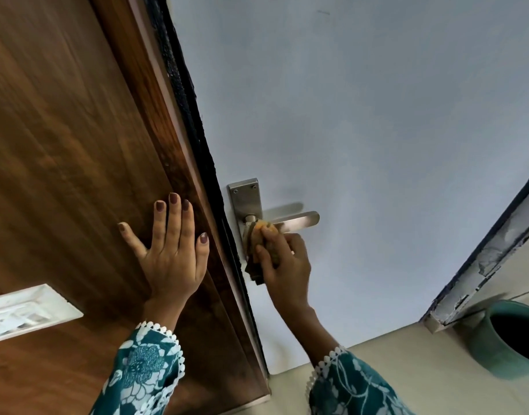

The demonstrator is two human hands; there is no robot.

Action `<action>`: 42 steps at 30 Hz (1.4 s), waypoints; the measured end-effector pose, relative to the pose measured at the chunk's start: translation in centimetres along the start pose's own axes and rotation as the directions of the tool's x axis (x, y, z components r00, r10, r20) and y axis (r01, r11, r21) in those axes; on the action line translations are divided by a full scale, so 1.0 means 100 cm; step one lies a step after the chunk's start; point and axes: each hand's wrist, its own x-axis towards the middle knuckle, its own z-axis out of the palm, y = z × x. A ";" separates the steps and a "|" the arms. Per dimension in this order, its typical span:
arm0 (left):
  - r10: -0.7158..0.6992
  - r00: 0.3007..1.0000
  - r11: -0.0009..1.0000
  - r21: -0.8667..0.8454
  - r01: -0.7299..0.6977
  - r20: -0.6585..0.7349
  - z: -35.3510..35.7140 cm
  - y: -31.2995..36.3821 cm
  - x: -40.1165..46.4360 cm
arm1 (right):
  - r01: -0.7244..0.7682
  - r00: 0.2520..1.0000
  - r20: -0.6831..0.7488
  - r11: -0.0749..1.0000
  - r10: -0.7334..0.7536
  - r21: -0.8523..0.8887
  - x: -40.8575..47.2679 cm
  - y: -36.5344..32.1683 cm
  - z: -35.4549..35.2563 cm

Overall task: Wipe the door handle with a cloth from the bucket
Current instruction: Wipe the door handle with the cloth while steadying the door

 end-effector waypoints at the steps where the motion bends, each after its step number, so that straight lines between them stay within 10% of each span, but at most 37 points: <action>1: 0.001 1.000 1.000 -0.003 -0.001 0.002 0.000 0.000 0.000 | 0.010 1.000 0.007 1.000 -0.010 -0.018 0.002 0.005 -0.007; 8: 0.007 1.000 1.000 0.006 -0.007 0.000 0.002 0.000 -0.001 | -0.188 0.966 -0.169 0.980 0.196 0.062 0.026 0.036 -0.044; 19: 0.013 0.999 1.000 -0.027 -0.012 0.037 0.000 -0.003 -0.002 | 0.251 0.967 0.111 0.937 -0.230 -0.245 -0.003 0.002 0.000; 26: 0.012 1.000 1.000 -0.016 -0.012 0.008 0.004 -0.002 -0.003 | -0.126 0.989 -0.096 0.986 0.116 -0.105 0.020 0.052 -0.048; 38: 0.013 1.000 1.000 -0.017 -0.013 0.018 0.001 -0.002 -0.002 | 0.303 0.953 0.096 0.911 -0.287 -0.280 -0.002 -0.004 0.004; 42: 0.013 1.000 1.000 -0.020 -0.013 0.009 0.002 -0.003 -0.003 | 0.107 0.993 0.073 0.978 -0.095 -0.179 0.008 0.023 -0.018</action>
